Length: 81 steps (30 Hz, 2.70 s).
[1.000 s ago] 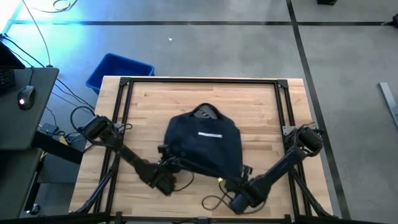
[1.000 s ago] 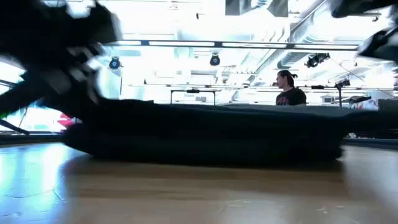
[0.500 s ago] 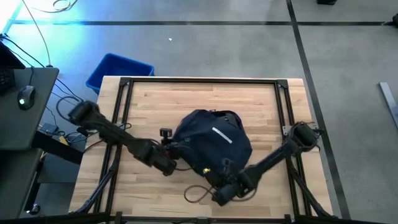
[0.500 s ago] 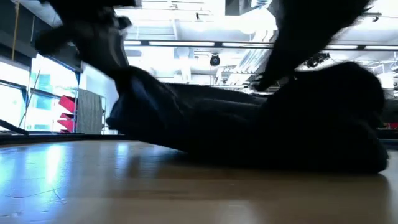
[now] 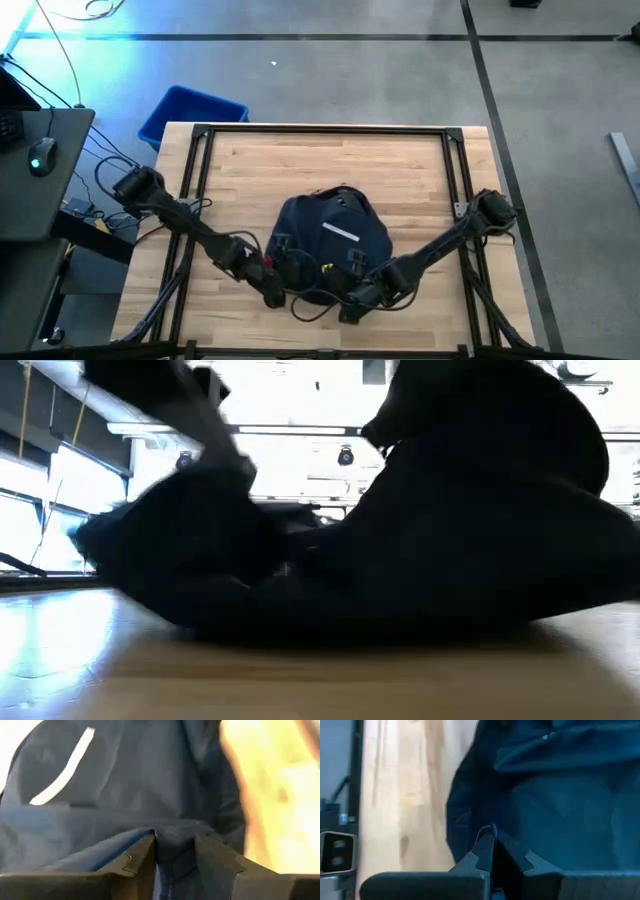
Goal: Unpack backpack
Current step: Close the blue backpack
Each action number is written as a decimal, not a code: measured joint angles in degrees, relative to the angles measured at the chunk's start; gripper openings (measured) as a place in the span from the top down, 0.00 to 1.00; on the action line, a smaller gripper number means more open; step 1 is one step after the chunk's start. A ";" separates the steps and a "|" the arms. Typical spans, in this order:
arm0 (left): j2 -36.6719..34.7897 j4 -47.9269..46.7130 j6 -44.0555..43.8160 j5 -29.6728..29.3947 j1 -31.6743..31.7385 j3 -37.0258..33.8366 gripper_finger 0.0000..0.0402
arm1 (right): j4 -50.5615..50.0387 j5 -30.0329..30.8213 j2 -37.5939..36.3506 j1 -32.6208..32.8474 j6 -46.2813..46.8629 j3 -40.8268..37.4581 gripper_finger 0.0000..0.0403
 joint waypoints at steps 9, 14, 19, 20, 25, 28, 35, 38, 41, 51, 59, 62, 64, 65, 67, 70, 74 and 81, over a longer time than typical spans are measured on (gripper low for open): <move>3.97 -30.95 -13.29 -21.94 4.31 0.00 0.71 | -0.30 1.56 -0.02 2.70 7.14 0.00 1.00; -1.43 -33.54 -5.34 -21.73 7.70 0.00 0.71 | 5.77 5.54 -0.02 1.93 3.95 0.00 1.00; -10.34 -33.37 2.97 -13.37 6.91 0.00 0.71 | 8.57 5.43 -0.02 0.14 2.03 0.00 1.00; -12.36 -33.30 3.59 -11.65 6.39 0.00 0.71 | 8.55 5.92 -0.02 -0.31 2.03 0.00 1.00; -21.21 -33.02 2.49 -3.54 3.81 0.11 0.71 | 9.03 6.36 -0.02 -2.04 0.89 0.00 1.00; -23.21 -26.35 1.13 2.67 2.79 -0.02 0.71 | 9.06 6.23 -0.02 -2.58 -0.27 0.00 1.00; -16.84 8.60 13.17 15.04 3.31 -4.82 0.71 | 9.43 1.81 -0.02 -2.83 -4.04 0.00 1.00; -10.49 14.33 14.13 18.43 4.43 -4.83 0.71 | 9.58 -0.53 -0.02 -2.77 -3.51 0.00 1.00; -4.81 16.53 12.96 19.50 5.21 -4.87 0.71 | 9.74 -2.16 -0.02 -2.79 -2.53 0.00 1.00; 2.75 19.25 15.66 22.63 5.49 -1.38 0.71 | 11.09 -4.39 0.01 -2.79 -1.57 0.00 1.00; 2.30 19.48 19.38 19.03 4.39 0.72 0.71 | 11.58 -4.59 0.01 -3.21 -2.02 0.00 1.00; 2.57 19.72 23.82 15.76 3.49 1.46 0.71 | 11.61 -4.61 0.01 -3.21 -2.01 0.00 1.00; 2.71 19.14 26.23 15.37 3.51 1.05 0.71 | 11.57 -4.61 0.01 -3.21 -2.01 0.00 1.00; 2.73 18.74 26.62 15.47 3.86 0.94 0.70 | 11.59 -4.59 0.01 -3.21 -2.01 0.00 1.00; 2.72 18.49 26.37 16.05 4.60 0.67 0.68 | 11.57 -4.61 0.01 -3.18 -2.01 0.00 1.00; 2.81 15.66 25.86 15.98 5.55 -0.04 0.64 | 11.59 -4.61 0.01 -3.23 -2.01 0.00 1.00; 4.38 16.02 25.86 16.31 6.46 0.00 0.59 | 11.52 -4.59 0.03 -3.23 -1.53 0.00 1.00; 7.00 16.56 27.68 16.83 6.69 0.94 0.63 | 11.50 -4.59 0.05 -3.21 -1.15 0.00 1.00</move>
